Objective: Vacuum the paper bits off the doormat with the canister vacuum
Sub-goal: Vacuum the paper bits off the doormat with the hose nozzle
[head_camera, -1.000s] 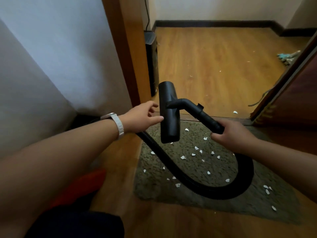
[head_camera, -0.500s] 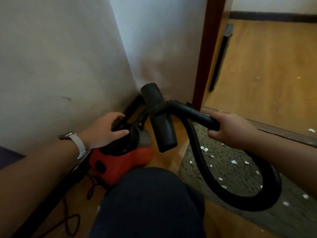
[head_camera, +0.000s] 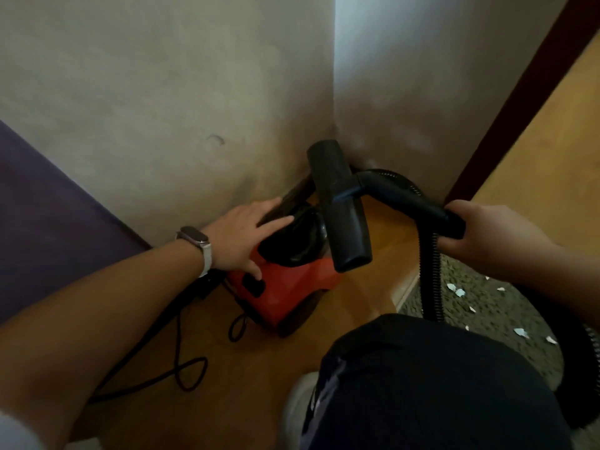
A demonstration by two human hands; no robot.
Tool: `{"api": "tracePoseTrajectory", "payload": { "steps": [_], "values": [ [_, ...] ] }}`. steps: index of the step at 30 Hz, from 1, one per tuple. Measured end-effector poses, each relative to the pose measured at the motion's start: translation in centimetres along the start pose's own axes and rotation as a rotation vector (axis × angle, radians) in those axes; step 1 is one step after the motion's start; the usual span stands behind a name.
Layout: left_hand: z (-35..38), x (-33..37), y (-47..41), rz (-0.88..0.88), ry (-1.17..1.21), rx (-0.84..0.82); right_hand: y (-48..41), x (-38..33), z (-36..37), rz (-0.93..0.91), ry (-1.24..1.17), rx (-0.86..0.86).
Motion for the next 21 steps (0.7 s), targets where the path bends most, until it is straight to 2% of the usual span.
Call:
{"api": "tracePoseTrajectory", "payload": {
  "steps": [3, 5, 9, 15, 21],
  "values": [
    [1.1, 2.0, -1.0, 0.218, -0.324, -0.158, -0.4, 0.6, 0.3, 0.022, -0.015, 0.000],
    [2.7, 3.0, -0.9, 0.272, -0.430, -0.280, -0.4, 1.5, 0.6, 0.038, -0.034, 0.019],
    [3.5, 3.9, -0.8, 0.365, -0.608, -0.355, 0.1, 3.1, 1.3, 0.051, -0.069, 0.018],
    [4.2, 4.4, -2.7, 0.424, -0.626, -0.495, 0.8, 4.8, 1.8, 0.091, -0.076, 0.014],
    [3.8, 4.7, -3.8, 0.397, -0.507, -0.565, 1.0, 4.6, 1.6, 0.091, -0.110, -0.005]
  ]
}}
Point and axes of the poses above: each hand's wrist, its own y-axis away from the middle knuckle, its own z-axis out of the palm, x = y × z, the point moved 9 cm from there along -y, towards the middle knuckle, and after that the axes turned 14 degrees about z, right-handed, at the moved point
